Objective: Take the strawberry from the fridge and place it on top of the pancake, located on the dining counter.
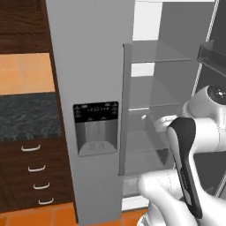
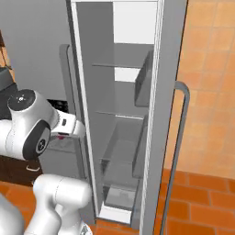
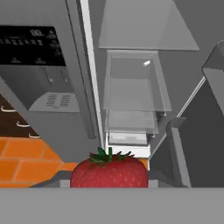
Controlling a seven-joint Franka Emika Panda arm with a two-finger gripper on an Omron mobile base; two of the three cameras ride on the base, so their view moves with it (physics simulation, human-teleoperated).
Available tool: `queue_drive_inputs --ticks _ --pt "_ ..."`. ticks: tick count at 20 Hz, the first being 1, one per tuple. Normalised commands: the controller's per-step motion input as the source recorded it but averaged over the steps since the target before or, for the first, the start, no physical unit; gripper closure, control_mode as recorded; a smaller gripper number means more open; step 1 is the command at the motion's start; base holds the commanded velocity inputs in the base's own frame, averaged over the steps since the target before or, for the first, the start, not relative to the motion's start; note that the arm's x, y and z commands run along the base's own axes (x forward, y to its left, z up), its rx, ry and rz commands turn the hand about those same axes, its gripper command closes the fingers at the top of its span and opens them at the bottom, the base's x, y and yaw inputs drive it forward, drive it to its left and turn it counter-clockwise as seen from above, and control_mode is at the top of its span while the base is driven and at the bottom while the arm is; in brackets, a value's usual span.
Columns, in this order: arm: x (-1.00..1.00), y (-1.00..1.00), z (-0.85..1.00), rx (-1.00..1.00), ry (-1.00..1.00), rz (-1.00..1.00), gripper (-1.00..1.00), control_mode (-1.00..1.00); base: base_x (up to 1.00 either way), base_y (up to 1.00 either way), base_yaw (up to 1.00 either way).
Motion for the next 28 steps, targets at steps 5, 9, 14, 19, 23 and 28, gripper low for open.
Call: queue_drive_inputs --ticks 5,9,14,19,23,28 --pt "0.0 0.0 0.0 0.0 0.0 0.0 1.0 1.0 -0.92 0.99 0.09" --pt "0.0 0.0 0.0 0.0 0.0 0.0 1.0 1.0 -0.16 0.95 0.68" --pt "0.0 0.0 0.0 0.0 0.0 0.0 1.0 1.0 0.0 0.66 0.9" --pt "0.0 0.0 0.0 0.0 0.0 0.0 1.0 1.0 0.0 0.42 0.95" --pt "0.0 0.0 0.0 0.0 0.0 0.0 1.0 1.0 0.0 0.16 0.97" --pt "0.0 0.0 0.0 0.0 0.0 0.0 1.0 1.0 0.0 0.16 0.99"
